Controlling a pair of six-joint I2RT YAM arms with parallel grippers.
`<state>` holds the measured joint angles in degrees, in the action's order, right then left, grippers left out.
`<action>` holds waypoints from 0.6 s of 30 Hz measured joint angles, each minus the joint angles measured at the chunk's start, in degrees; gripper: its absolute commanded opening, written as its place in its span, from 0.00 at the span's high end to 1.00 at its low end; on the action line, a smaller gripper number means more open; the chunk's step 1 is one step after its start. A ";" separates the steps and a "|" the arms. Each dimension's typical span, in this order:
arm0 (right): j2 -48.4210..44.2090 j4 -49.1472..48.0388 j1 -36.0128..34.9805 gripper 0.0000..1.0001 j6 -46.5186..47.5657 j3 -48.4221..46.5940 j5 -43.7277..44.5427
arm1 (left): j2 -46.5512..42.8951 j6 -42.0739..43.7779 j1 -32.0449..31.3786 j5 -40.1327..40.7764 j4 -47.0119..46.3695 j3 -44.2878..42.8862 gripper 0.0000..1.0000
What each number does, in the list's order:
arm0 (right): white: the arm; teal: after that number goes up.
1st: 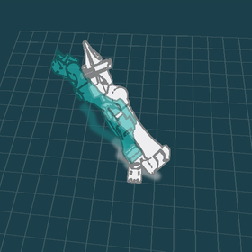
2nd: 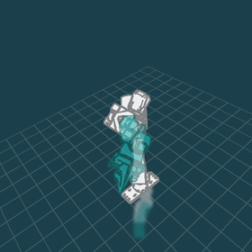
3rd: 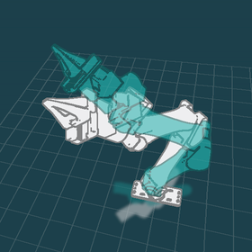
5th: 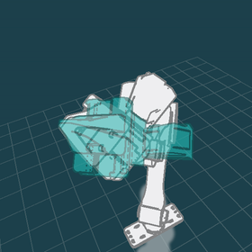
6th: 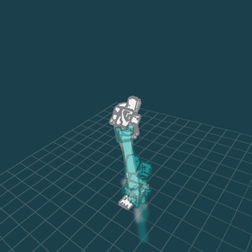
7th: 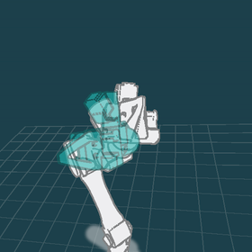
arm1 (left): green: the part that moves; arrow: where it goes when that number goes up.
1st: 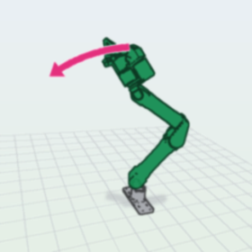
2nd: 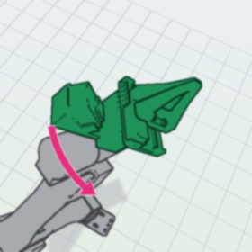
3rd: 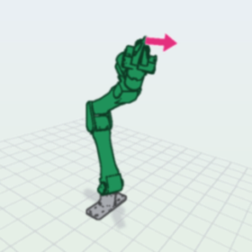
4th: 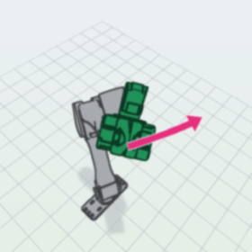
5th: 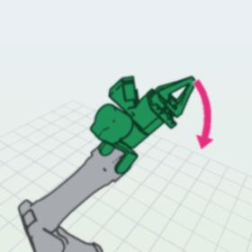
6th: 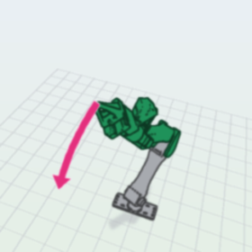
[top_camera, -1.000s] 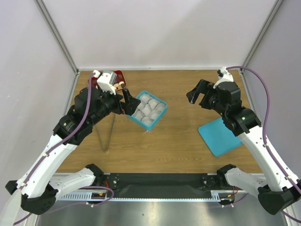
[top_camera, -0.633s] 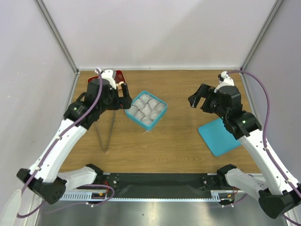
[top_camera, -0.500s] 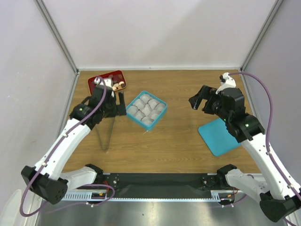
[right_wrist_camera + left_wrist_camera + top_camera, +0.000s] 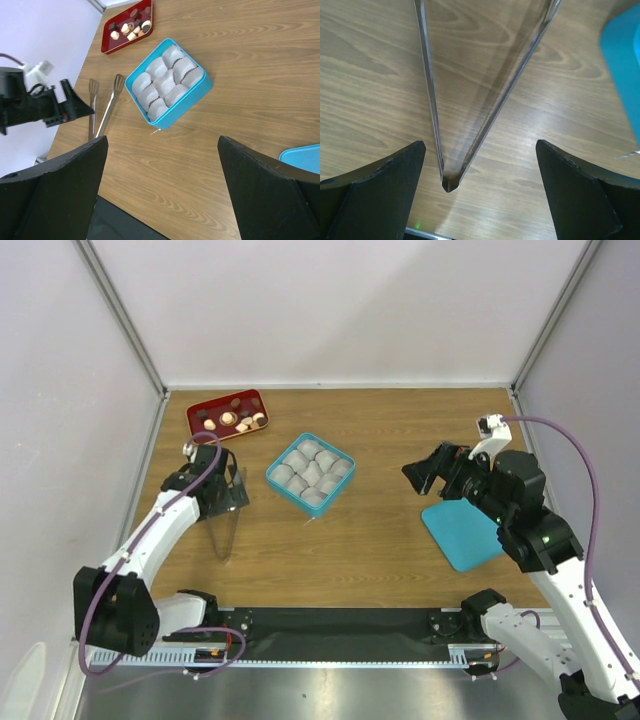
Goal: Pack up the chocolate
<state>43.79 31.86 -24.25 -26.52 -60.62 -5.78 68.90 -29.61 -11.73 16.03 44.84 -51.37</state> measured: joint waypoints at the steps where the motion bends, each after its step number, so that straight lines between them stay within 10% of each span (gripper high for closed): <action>1: -0.63 -0.02 0.00 0.00 0.00 0.57 -0.44 | 0.50 0.04 0.17 -0.15 -1.01 0.94 0.00; 18: -2.67 -0.50 0.00 0.00 0.66 1.64 -2.34 | 6.27 -0.42 3.91 -4.04 -8.39 8.15 0.00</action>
<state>41.12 31.35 -24.25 -25.87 -58.98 -8.12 75.18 -30.02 -7.81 11.99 36.45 -43.22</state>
